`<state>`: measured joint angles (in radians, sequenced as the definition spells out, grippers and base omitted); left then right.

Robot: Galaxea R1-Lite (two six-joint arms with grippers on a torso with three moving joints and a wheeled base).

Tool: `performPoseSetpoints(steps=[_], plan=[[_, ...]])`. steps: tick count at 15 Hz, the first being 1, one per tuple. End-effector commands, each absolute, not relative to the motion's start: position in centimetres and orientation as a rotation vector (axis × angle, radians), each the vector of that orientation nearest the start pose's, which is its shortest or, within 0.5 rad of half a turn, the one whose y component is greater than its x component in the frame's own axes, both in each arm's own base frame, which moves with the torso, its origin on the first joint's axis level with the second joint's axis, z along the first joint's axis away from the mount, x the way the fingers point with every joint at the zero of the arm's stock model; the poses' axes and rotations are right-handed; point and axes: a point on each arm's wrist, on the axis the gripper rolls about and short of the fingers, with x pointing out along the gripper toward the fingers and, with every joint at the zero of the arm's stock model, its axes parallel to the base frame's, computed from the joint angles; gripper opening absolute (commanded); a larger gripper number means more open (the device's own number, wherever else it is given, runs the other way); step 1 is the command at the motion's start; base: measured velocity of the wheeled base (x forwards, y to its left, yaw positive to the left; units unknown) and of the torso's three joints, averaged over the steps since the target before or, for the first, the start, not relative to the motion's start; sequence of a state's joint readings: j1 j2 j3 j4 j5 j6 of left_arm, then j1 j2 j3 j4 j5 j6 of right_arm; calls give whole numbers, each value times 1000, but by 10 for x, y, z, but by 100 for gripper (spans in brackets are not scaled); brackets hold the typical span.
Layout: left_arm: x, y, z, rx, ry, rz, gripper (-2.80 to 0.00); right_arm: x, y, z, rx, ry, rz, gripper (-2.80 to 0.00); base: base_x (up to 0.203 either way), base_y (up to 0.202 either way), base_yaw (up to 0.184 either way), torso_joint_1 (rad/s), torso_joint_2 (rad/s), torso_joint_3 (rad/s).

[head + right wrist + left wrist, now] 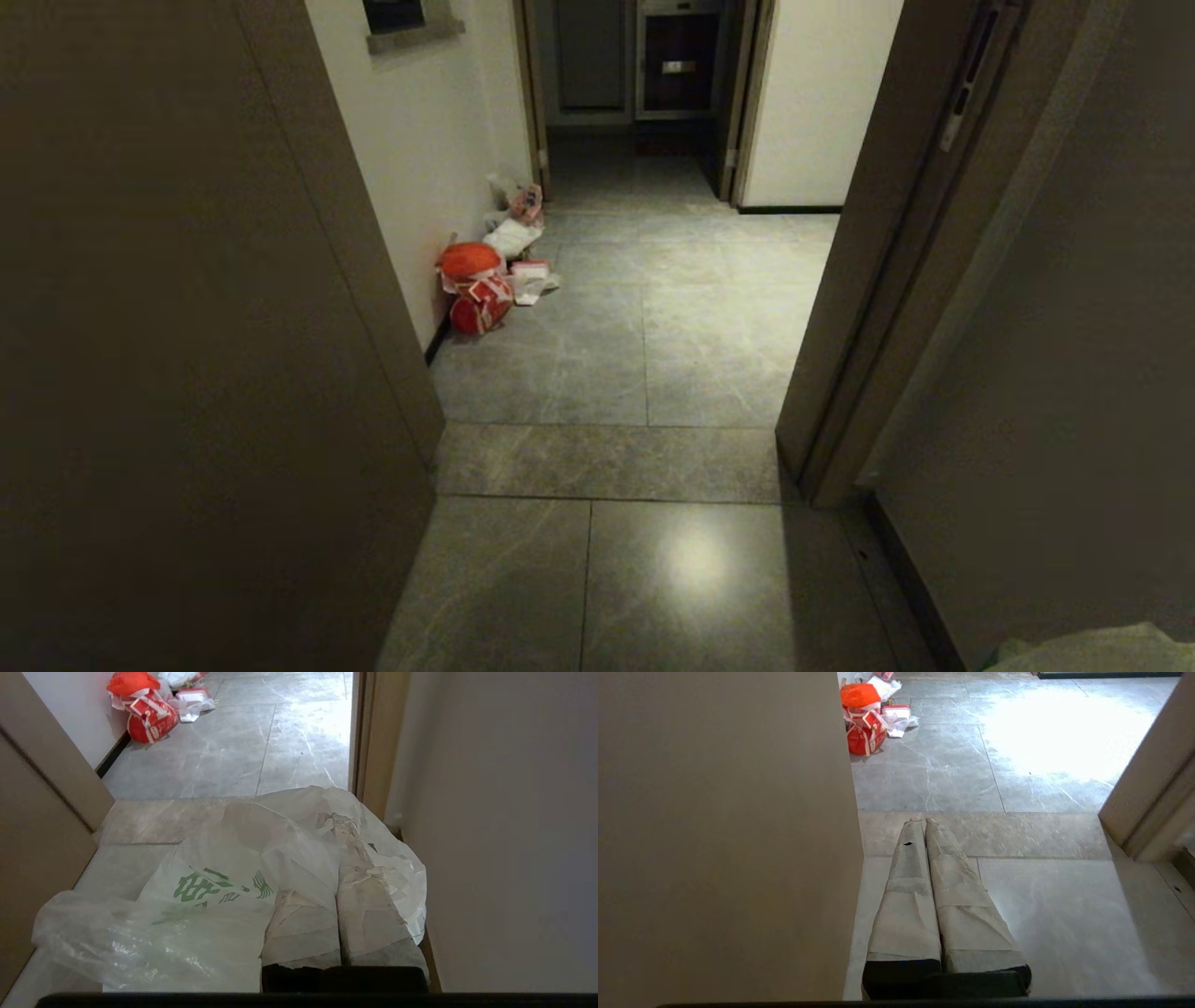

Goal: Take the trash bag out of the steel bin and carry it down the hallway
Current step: Put the trash bag at the door

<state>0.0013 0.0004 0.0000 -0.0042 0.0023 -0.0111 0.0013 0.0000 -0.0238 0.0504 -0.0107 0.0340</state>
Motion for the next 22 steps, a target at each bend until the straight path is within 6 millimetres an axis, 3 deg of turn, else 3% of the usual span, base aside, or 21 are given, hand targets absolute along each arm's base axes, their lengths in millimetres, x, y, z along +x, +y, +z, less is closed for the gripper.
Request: performPoseSetpoints(steps=[1,22], plan=[[-23,0,76,-12,-3,5,-280,-25,0,77,34,27,-11,-280,194,0,1,2,2,1],[-23,0,76,-12,-2,5,-280,-25,0,77,34,28,-11,-280,194,0,0,2,2,3]])
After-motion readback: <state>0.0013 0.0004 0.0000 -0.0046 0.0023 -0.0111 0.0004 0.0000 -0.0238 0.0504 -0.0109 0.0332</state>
